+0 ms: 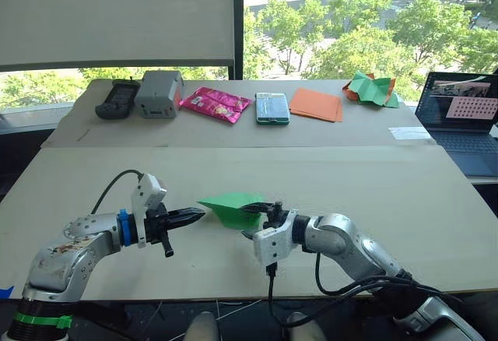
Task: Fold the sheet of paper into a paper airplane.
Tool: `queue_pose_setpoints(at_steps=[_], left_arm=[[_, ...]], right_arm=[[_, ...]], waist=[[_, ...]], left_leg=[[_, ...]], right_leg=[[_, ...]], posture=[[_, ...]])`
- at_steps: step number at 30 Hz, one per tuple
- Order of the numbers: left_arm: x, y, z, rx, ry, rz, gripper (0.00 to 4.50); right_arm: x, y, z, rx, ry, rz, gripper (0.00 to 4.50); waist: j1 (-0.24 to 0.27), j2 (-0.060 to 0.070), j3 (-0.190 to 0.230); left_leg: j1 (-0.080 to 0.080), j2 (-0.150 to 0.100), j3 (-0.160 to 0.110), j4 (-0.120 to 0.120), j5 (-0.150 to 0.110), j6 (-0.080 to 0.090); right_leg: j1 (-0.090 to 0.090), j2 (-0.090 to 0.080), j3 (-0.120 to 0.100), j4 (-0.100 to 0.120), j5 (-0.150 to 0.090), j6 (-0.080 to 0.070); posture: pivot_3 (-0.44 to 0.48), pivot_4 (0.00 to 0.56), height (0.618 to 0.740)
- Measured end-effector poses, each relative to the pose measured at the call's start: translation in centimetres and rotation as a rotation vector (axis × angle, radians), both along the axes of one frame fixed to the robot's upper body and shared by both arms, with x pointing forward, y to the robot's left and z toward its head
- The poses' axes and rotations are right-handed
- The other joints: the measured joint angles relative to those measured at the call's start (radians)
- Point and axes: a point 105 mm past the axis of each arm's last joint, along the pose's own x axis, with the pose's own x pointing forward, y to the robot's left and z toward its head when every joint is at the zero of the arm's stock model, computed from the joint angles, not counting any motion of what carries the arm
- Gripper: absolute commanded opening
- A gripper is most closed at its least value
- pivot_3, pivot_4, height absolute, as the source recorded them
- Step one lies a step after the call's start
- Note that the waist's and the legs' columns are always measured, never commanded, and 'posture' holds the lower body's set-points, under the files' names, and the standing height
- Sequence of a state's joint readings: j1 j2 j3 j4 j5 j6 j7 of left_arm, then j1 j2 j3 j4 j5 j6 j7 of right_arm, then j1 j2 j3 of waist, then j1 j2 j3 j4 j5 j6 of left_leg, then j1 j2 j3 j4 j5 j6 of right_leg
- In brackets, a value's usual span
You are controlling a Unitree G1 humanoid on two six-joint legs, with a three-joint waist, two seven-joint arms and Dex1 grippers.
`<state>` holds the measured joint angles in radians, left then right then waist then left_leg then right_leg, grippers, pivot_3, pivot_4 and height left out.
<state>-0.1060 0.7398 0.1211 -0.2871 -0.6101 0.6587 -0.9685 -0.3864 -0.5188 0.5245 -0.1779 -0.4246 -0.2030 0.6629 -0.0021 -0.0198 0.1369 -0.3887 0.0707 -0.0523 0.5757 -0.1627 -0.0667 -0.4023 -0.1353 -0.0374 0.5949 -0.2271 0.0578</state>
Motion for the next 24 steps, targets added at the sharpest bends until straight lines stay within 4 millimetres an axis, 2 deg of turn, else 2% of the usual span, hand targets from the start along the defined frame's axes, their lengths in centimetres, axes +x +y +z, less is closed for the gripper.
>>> queue_pose_setpoints(at_steps=[3, 7, 12, 15, 24], left_arm=[[0.0, -0.1, 0.1, 0.002, -0.004, 0.001, 0.0], [0.0, -0.1, 0.1, 0.002, -0.007, 0.0, 0.0], [0.0, -0.2, 0.1, 0.0, -0.007, 0.001, 0.0], [0.0, -0.2, 0.1, -0.001, -0.006, 0.001, 0.0], [-0.1, -0.2, -0.2, -0.002, 0.004, 0.002, 0.0]], right_arm=[[0.9, 0.5, 1.9, 0.123, 0.095, -0.063, 2.97], [2.7, 0.3, 2.6, 0.251, 0.26, -0.199, 1.89], [4.6, -0.3, 2.5, 0.294, 0.381, -0.315, 0.12], [5.0, -0.5, 1.2, 0.272, 0.445, -0.355, 0.05], [3.9, 1.0, -0.2, 0.24, 0.53, -0.321, 0.05]], waist=[[0.0, 0.0, 0.0], [0.0, 0.0, 0.0], [0.005, 0.001, 0.0], [0.005, 0.001, 0.0], [0.001, 0.002, 0.0]], left_leg=[[0.0, 0.001, -0.001, 0.0, 0.0, 0.0], [0.0, 0.001, -0.001, 0.0, 0.0, 0.0], [-0.001, 0.001, -0.001, 0.0, 0.0, -0.001], [-0.001, 0.001, -0.001, 0.0, 0.0, -0.001], [-0.001, 0.001, -0.001, -0.001, 0.0, 0.0]], right_leg=[[0.0, 0.002, 0.0, 0.0, 0.0, 0.0], [0.0, 0.002, 0.0, 0.0, 0.0, -0.001], [-0.001, 0.003, 0.0, 0.0, 0.001, -0.001], [-0.001, 0.003, 0.0, 0.001, 0.001, -0.001], [-0.001, 0.003, 0.0, 0.001, 0.001, -0.001]], posture=[[0.0, 0.15, 0.706], [0.0, 0.15, 0.706], [0.0, 0.15, 0.706], [0.0, 0.15, 0.706], [0.0, 0.15, 0.706]])
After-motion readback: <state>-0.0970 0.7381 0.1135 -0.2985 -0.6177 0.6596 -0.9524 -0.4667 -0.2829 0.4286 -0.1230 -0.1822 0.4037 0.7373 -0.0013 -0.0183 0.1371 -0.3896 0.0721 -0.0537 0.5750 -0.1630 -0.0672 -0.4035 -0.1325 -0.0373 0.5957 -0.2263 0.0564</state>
